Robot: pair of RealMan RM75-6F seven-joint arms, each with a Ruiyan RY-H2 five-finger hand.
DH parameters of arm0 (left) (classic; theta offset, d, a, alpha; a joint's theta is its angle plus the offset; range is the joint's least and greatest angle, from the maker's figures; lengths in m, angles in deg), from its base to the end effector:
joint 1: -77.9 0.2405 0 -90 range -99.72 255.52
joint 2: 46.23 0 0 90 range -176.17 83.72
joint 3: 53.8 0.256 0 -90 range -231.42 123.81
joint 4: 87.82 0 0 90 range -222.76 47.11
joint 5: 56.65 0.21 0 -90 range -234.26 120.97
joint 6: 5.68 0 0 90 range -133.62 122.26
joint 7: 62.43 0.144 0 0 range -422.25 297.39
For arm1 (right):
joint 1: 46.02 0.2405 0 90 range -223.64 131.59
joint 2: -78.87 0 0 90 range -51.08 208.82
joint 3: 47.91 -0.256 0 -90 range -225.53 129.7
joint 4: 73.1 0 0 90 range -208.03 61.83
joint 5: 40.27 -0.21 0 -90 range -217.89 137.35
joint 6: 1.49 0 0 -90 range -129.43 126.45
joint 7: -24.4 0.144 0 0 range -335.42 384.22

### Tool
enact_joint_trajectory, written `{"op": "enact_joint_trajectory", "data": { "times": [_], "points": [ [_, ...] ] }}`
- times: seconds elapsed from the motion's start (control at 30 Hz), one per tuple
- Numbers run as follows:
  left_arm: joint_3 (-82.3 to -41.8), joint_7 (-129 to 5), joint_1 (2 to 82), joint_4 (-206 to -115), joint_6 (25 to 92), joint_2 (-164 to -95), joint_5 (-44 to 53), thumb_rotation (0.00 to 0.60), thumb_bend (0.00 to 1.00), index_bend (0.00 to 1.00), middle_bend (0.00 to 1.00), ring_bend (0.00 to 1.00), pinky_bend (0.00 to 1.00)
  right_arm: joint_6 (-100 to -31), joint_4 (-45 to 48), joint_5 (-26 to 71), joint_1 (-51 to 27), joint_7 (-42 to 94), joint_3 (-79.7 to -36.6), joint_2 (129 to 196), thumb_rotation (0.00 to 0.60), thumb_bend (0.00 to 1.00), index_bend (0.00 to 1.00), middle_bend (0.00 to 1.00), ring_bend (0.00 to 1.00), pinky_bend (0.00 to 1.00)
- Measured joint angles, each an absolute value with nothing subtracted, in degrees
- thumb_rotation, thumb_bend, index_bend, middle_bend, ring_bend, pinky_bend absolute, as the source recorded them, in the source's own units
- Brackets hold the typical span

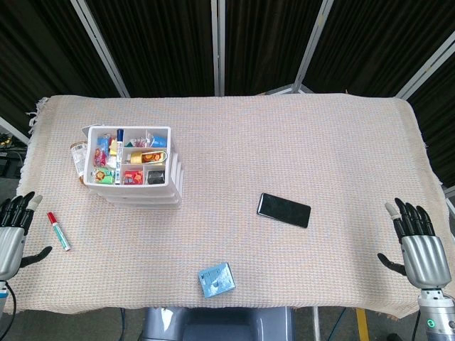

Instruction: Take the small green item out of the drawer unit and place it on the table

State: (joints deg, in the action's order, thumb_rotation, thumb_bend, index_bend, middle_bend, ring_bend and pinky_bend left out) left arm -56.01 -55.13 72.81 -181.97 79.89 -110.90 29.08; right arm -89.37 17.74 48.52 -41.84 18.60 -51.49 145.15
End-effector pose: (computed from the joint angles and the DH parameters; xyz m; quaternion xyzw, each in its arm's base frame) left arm -0.3041 0.1793 0.1528 -0.6116 -0.3622 -0.3633 0.6023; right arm -0.3048 -0.1797 0.1549 0.6096 -0.3358 0.3862 0.6054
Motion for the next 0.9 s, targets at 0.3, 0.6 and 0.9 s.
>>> {"op": "enact_joint_trajectory", "data": {
  "times": [0.3,0.6,0.9],
  "points": [
    [-57.33,-59.06,72.73,-179.29,83.99,-114.78,31.18,0.600,0.48,0.00,0.72,0.75,0.63,-88.00,17.84,47.48,-41.65,18.47,-51.39,145.18,0.600,0.02,0.00,0.00,0.00,0.00],
    [-55.03,-71.51,70.93,-180.45,80.27,-117.19,34.76,0.600,0.60,0.00,0.81,0.83,0.72,-88.07,18.98,47.61,-41.96,19.13,-51.11,144.26,0.600,0.02,0.00,0.00,0.00,0.00],
    [-51.78,-87.54,66.36,-186.02,68.73,-116.51,34.95,0.600,0.64,0.00,0.81,0.83,0.74,-88.36,19.47,47.58,-42.26,20.34,-51.10,143.51,0.600,0.02,0.00,0.00,0.00,0.00]
  ]
}}
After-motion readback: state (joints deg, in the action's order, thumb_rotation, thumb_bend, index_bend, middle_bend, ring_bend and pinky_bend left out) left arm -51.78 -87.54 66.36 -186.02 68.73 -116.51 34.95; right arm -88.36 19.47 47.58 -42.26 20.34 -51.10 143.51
